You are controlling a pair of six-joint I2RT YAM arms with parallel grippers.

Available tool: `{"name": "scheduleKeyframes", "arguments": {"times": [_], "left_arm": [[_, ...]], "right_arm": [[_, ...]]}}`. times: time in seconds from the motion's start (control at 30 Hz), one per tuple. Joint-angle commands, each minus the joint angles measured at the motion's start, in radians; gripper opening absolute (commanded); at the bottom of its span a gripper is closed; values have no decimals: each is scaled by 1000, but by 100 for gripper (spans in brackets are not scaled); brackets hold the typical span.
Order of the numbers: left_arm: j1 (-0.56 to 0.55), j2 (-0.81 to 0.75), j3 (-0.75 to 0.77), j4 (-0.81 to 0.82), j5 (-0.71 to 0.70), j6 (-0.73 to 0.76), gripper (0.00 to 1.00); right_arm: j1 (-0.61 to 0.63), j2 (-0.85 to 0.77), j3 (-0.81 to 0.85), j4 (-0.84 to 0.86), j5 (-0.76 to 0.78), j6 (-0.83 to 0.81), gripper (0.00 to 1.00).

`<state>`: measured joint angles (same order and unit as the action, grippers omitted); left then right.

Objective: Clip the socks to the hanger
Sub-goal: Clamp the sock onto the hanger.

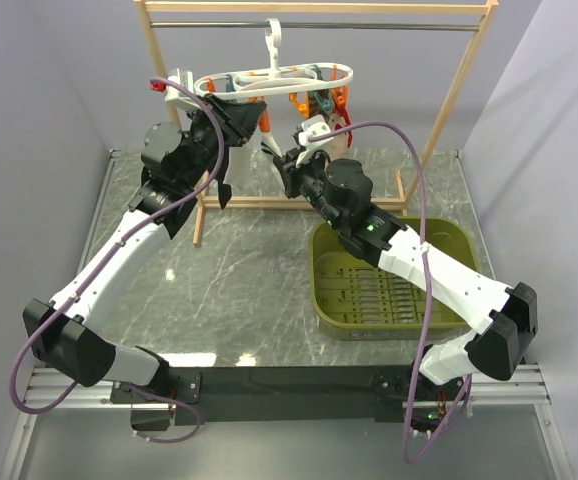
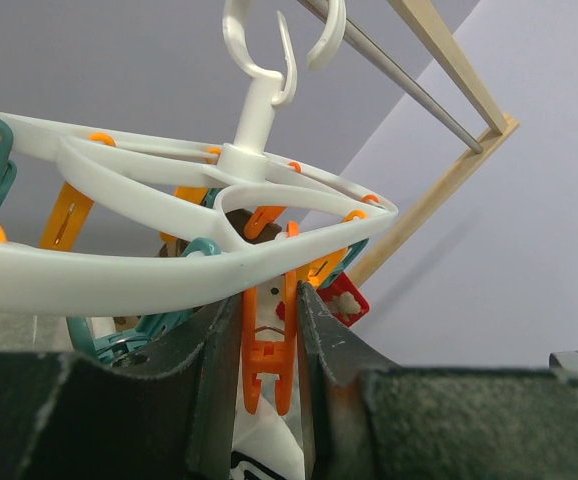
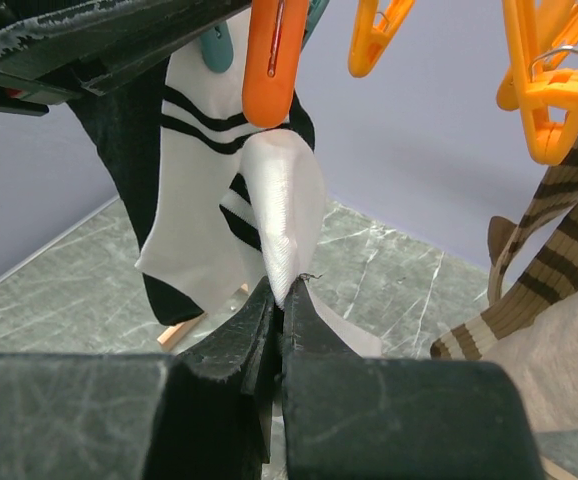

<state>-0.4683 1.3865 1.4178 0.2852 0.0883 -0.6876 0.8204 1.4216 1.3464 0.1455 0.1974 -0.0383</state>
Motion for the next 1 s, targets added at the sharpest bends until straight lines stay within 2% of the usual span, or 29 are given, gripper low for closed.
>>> {"name": "scheduleKeyframes", "arguments": {"times": [0.0,0.97], "left_arm": [[-9,-15,40,31,11,16,16],[-10,-30,17,51,31,-6,16]], "right_arm": [[5,-27,16,63,10,-3,0],[5,60,128,60,11,0,0]]}}
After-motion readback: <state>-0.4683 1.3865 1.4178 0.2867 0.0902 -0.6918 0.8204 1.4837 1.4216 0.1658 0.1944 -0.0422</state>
